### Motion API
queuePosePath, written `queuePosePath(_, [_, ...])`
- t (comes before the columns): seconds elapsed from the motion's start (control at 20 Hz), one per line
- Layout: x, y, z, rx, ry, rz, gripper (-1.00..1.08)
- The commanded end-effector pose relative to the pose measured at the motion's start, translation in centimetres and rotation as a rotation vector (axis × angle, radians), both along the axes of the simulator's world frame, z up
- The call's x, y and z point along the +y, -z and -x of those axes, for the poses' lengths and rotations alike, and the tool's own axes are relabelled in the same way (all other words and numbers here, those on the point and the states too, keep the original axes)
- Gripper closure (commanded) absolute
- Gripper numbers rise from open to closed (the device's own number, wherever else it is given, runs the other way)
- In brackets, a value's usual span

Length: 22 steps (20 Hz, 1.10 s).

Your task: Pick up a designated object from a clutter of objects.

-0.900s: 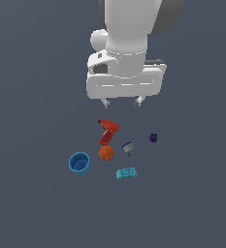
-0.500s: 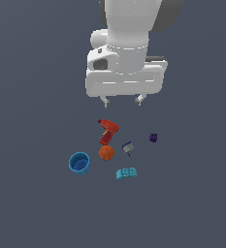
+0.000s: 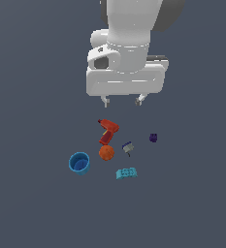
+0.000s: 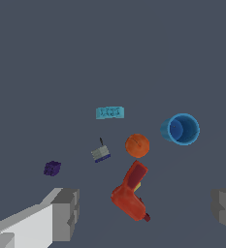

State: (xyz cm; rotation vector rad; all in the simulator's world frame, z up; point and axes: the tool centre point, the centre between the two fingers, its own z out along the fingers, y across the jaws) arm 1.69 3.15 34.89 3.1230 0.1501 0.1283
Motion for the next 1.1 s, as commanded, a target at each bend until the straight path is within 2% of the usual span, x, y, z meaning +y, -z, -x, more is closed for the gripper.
queuePosePath(0.0, [0.3, 0.5, -0.1, 0.002, 0.003, 0.001, -0.92])
queuePosePath(0.3, [2.2, 3.2, -0.3, 0.009, 0.025, 0.004, -0.92])
queuePosePath(0.6, [5.4, 7.9, -0.1, 0.02, 0.061, 0.008, -0.92])
queuePosePath(1.05, [12.2, 17.4, 2.2, 0.043, 0.129, 0.005, -0.92])
